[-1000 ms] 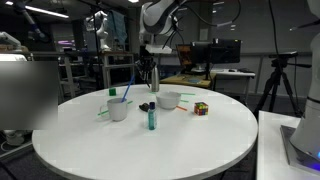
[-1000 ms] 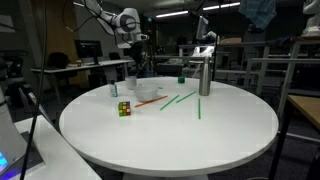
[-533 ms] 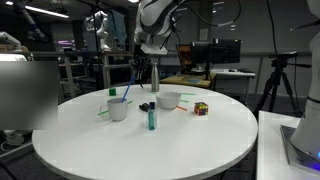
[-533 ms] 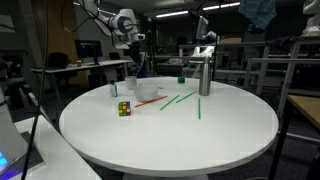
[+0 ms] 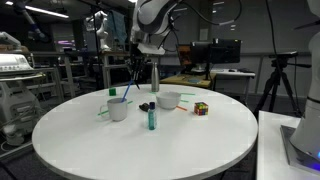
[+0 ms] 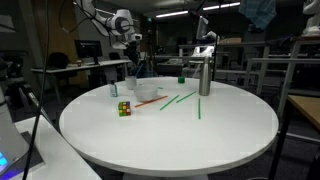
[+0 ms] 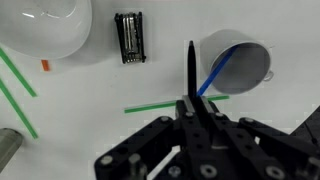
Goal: Move the pen from the white bowl to the white cup
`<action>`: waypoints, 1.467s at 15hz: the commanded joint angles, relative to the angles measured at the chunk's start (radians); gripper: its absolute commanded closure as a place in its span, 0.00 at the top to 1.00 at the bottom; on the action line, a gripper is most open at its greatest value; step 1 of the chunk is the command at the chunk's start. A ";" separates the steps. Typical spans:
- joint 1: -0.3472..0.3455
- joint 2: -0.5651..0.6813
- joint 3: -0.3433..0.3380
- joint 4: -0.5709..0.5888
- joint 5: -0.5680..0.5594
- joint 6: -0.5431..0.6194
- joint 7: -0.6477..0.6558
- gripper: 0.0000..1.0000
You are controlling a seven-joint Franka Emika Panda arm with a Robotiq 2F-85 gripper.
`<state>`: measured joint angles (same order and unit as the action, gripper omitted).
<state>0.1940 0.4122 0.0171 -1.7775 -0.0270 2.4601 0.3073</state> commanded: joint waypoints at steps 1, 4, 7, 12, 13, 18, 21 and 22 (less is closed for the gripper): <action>0.009 0.007 0.013 0.008 -0.006 0.022 0.005 0.02; 0.007 0.021 0.026 0.022 -0.001 0.018 -0.005 0.02; 0.005 0.045 0.031 0.044 0.001 0.013 -0.014 0.02; 0.009 0.101 0.034 0.097 -0.003 0.004 -0.029 0.02; 0.011 0.114 0.033 0.112 -0.006 -0.001 -0.027 0.02; 0.021 0.175 0.027 0.183 -0.013 -0.013 -0.021 0.02; 0.030 0.207 0.021 0.218 -0.018 -0.016 -0.018 0.02; 0.032 0.213 0.019 0.228 -0.019 -0.018 -0.017 0.02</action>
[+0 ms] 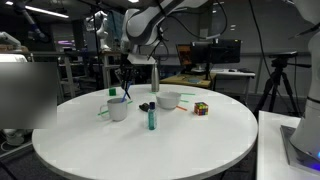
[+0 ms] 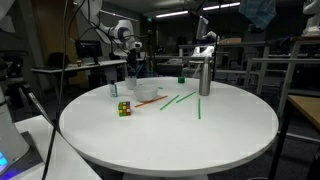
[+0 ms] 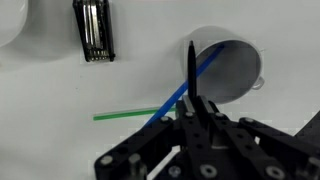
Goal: Move the pen from the white bowl to the white cup
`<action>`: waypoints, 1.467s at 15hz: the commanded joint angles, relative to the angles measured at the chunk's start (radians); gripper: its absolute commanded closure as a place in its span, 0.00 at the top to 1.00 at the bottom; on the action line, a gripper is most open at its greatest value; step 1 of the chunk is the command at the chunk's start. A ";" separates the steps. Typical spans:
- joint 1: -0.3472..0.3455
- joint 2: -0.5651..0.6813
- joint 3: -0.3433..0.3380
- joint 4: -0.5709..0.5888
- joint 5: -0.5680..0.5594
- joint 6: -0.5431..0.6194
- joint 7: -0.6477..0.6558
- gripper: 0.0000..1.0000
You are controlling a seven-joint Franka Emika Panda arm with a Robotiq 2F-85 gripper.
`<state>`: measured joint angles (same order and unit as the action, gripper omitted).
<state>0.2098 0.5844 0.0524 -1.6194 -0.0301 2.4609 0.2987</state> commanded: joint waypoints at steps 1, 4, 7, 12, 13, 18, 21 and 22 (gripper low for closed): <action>0.018 0.050 -0.018 0.080 -0.018 -0.019 -0.008 0.02; 0.021 0.067 -0.024 0.101 -0.027 -0.023 -0.007 0.02; 0.023 0.069 -0.029 0.112 -0.038 -0.031 -0.010 0.02; 0.032 0.045 -0.025 0.131 -0.057 -0.033 -0.013 0.02; 0.037 0.046 -0.025 0.142 -0.059 -0.033 -0.010 0.02; 0.050 0.054 -0.018 0.172 -0.053 0.006 -0.010 0.02; 0.059 0.050 -0.026 0.151 -0.065 0.066 -0.006 0.02; 0.059 0.049 -0.027 0.146 -0.065 0.079 -0.007 0.02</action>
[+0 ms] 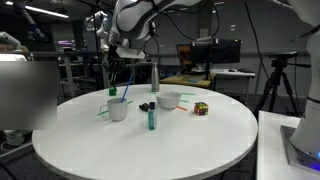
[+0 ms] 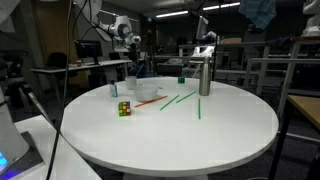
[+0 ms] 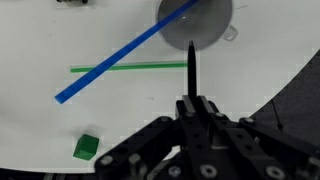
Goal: Move the pen from the white bowl to the white cup
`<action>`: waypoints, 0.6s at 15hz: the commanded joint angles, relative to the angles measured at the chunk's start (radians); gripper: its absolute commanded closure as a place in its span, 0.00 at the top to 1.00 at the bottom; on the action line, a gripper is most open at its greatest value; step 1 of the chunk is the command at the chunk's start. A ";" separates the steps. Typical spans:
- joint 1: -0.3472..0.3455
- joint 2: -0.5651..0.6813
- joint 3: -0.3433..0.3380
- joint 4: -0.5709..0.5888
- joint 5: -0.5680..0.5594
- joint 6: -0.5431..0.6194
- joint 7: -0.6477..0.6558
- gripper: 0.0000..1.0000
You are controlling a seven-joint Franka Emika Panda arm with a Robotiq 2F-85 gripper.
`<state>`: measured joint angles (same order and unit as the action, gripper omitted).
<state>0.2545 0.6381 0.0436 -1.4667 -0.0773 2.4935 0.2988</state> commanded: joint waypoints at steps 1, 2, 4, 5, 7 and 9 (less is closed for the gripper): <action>0.013 -0.010 -0.019 -0.024 -0.019 0.070 -0.011 0.02; 0.013 -0.011 -0.022 -0.032 -0.021 0.087 -0.010 0.02; 0.013 -0.016 -0.033 -0.061 -0.029 0.123 -0.010 0.02; 0.011 -0.019 -0.037 -0.074 -0.028 0.138 -0.009 0.02; 0.010 -0.026 -0.044 -0.097 -0.028 0.164 -0.008 0.02; 0.010 -0.029 -0.052 -0.115 -0.025 0.188 -0.006 0.02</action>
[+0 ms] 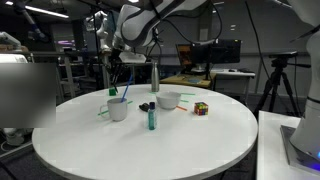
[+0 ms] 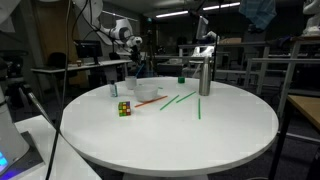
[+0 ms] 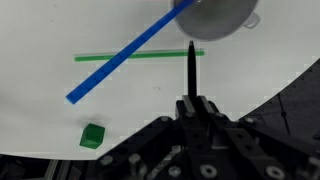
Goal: Move the pen from the white bowl to the white cup
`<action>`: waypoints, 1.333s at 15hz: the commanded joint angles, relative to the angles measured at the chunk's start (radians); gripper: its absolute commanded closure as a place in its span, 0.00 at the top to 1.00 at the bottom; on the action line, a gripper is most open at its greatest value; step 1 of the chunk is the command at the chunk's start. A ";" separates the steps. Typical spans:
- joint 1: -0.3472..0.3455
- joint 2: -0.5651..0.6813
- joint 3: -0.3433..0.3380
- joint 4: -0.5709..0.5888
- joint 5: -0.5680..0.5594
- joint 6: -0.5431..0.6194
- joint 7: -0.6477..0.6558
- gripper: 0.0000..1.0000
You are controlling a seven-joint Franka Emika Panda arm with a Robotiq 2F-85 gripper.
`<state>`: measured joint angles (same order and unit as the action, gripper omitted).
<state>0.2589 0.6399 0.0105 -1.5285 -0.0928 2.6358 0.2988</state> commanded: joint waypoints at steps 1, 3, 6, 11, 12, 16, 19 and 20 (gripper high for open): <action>0.006 -0.031 -0.023 -0.059 -0.010 0.055 -0.004 0.02; 0.008 -0.032 -0.028 -0.073 -0.007 0.082 0.000 0.02; 0.016 -0.032 -0.039 -0.090 -0.011 0.122 0.005 0.02; 0.031 -0.036 -0.052 -0.116 -0.014 0.157 0.012 0.02; 0.035 -0.038 -0.054 -0.122 -0.015 0.156 0.013 0.02; 0.059 -0.040 -0.072 -0.128 -0.023 0.148 0.023 0.02; 0.074 -0.045 -0.081 -0.135 -0.028 0.148 0.027 0.02; 0.080 -0.050 -0.085 -0.142 -0.031 0.148 0.028 0.02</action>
<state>0.3108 0.6384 -0.0454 -1.6121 -0.0964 2.7658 0.3014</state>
